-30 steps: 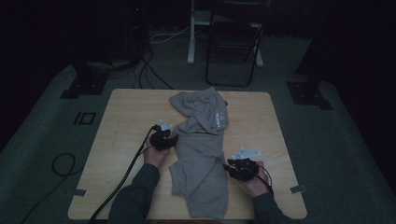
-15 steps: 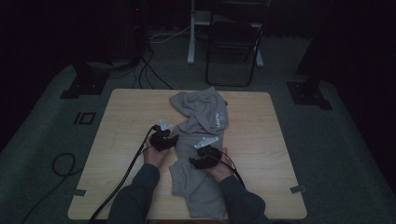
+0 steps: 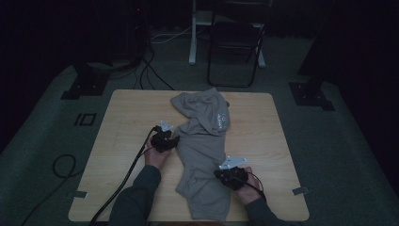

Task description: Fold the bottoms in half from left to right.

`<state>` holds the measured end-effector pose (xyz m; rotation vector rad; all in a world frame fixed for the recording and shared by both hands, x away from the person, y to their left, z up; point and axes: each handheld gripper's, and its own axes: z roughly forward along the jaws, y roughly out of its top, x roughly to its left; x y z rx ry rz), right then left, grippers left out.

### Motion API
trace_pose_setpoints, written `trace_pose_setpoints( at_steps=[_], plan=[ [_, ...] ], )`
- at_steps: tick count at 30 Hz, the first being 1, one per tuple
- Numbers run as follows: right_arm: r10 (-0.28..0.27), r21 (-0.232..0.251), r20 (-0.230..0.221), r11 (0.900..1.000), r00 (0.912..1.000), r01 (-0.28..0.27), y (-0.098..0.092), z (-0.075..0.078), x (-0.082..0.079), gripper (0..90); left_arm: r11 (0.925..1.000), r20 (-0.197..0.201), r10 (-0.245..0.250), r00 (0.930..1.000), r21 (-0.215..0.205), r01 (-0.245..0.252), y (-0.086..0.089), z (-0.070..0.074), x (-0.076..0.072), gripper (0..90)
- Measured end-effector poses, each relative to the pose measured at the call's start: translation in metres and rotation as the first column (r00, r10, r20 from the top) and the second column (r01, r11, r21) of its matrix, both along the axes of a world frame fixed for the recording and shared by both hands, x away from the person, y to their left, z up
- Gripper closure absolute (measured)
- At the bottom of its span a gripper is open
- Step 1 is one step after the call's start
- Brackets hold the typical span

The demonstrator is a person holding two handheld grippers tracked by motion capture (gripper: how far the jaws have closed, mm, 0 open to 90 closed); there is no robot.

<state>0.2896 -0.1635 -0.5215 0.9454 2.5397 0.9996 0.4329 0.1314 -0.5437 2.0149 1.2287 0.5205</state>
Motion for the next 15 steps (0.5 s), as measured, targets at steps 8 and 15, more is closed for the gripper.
trace_pose_setpoints(
  at_steps=[8, 15],
  plan=[
    [-0.004, -0.016, -0.041, 1.0, 0.9991, 0.003, -0.024, -0.003, -0.022, 75.7, 1.0, 0.0, -0.004, 1.0, 0.004, 0.004, 0.0, 0.0, 0.0, 54.1],
    [0.01, 0.064, 0.058, 0.998, 0.9983, -0.013, 0.013, 0.02, 0.007, 61.1, 1.0, 0.0, -0.003, 1.0, 0.005, 0.003, 0.0, 0.0, 0.0, 54.1]
  ],
)
